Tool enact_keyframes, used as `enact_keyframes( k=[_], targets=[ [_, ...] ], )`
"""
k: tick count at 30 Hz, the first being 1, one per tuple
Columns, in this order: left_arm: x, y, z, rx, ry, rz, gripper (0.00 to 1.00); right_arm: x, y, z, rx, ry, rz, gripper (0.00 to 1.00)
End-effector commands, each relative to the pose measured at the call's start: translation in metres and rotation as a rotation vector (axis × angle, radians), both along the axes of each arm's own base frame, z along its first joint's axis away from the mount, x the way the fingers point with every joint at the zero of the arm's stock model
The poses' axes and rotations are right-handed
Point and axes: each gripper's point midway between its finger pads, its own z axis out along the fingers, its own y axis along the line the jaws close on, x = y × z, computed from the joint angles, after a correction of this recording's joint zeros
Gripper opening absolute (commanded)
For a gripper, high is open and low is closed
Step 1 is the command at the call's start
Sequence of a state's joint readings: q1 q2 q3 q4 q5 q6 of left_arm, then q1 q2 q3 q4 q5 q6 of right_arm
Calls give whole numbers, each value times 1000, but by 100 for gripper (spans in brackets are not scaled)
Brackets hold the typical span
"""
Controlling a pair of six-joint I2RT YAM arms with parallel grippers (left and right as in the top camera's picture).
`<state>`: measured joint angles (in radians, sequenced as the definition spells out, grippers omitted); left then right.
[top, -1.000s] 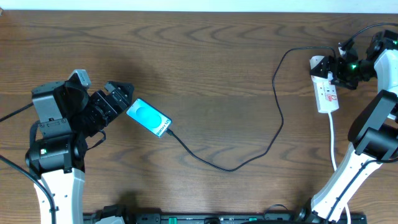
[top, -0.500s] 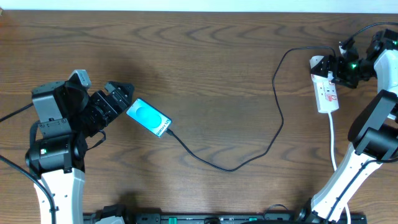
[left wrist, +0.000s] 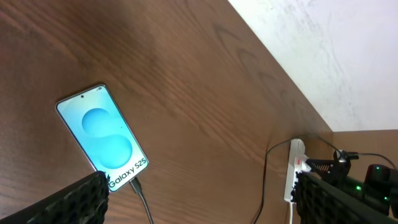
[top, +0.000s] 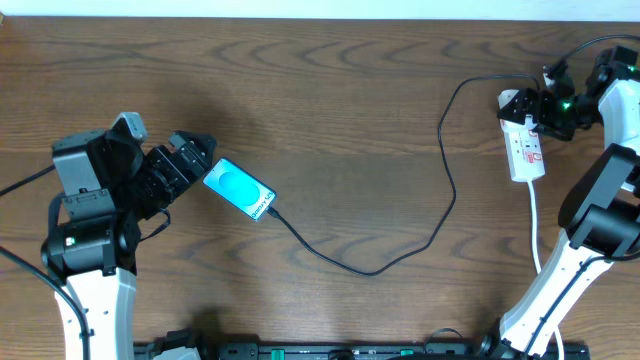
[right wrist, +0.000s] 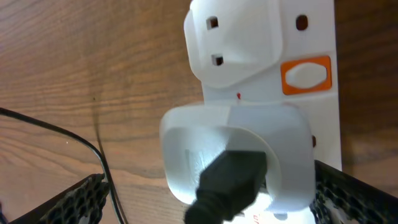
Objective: Plug charger to phone and switch on socket
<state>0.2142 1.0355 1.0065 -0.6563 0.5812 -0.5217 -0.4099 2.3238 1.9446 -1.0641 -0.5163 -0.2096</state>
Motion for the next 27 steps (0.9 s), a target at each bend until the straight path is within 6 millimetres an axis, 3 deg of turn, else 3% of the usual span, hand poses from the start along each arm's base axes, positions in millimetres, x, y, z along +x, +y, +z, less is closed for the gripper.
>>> enact_keyframes(
  k=[1, 9, 20, 27],
  targets=[
    [0, 0, -4, 4, 12, -16, 95, 0, 26, -10, 55, 34, 18, 99],
    [0, 0, -4, 3, 16, -16, 95, 1, 33, -11, 55, 42, 23, 99],
    [-1, -1, -5, 2, 20, -16, 95, -2, 14, -18, -38, 76, -11, 99],
    [-1, -1, -5, 1, 23, -16, 95, -1, 9, -8, -45, 83, -32, 99]
  ],
)
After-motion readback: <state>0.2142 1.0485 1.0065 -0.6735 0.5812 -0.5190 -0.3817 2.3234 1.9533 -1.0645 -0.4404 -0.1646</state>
